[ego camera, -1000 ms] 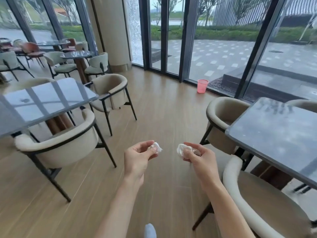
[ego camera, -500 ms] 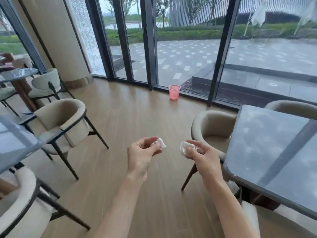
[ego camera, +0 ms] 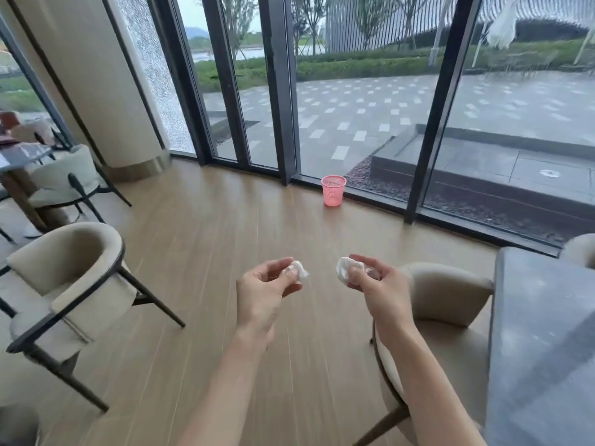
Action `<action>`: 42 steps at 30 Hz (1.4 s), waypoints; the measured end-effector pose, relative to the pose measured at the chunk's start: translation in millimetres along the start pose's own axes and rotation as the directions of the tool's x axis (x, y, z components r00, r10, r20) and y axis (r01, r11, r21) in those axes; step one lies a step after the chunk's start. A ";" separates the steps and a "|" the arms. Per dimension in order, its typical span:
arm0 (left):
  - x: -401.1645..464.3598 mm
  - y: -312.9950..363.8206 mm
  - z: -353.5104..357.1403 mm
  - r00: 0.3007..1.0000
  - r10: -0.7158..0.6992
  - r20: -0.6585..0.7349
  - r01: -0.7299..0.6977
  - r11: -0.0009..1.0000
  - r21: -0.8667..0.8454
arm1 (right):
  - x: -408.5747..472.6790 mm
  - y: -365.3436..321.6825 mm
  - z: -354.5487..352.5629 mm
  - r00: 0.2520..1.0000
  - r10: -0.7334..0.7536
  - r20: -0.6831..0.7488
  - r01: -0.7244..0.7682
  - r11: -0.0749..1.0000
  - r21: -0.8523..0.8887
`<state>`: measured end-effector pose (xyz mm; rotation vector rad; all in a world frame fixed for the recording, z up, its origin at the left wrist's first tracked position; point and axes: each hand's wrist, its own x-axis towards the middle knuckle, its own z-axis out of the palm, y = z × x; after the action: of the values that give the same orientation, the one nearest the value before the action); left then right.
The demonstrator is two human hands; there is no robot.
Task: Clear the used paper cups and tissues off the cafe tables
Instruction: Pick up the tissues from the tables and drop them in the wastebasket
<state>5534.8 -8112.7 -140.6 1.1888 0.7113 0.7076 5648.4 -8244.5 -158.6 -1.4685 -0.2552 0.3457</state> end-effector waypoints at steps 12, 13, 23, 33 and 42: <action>246.1 -6.1 92.7 1.000 -0.027 0.013 0.027 1.000 0.002 | 246.3 9.3 44.8 0.999 0.031 -0.027 -0.033 0.997 -0.063; 271.3 -7.3 98.3 0.999 -0.032 0.021 0.032 0.999 0.001 | 269.6 11.8 52.0 0.999 0.027 -0.039 -0.029 0.997 -0.065; 550.6 18.9 165.0 0.989 -0.036 0.147 0.038 0.999 -0.010 | 509.5 0.0 138.1 0.982 -0.012 -0.186 -0.005 0.996 -0.095; 741.3 1.2 217.8 0.979 -0.117 0.168 0.117 0.993 0.012 | 691.4 8.1 181.3 0.969 0.037 -0.244 -0.063 0.993 -0.103; 949.7 -10.0 310.3 0.981 -0.135 0.142 0.131 0.991 0.039 | 927.5 28.4 213.7 0.973 0.071 -0.221 -0.083 0.995 -0.049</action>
<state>6344.6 -7529.7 -191.5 1.1947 0.6746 0.4952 6423.6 -7693.5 -206.1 -1.5631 -0.0312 0.2375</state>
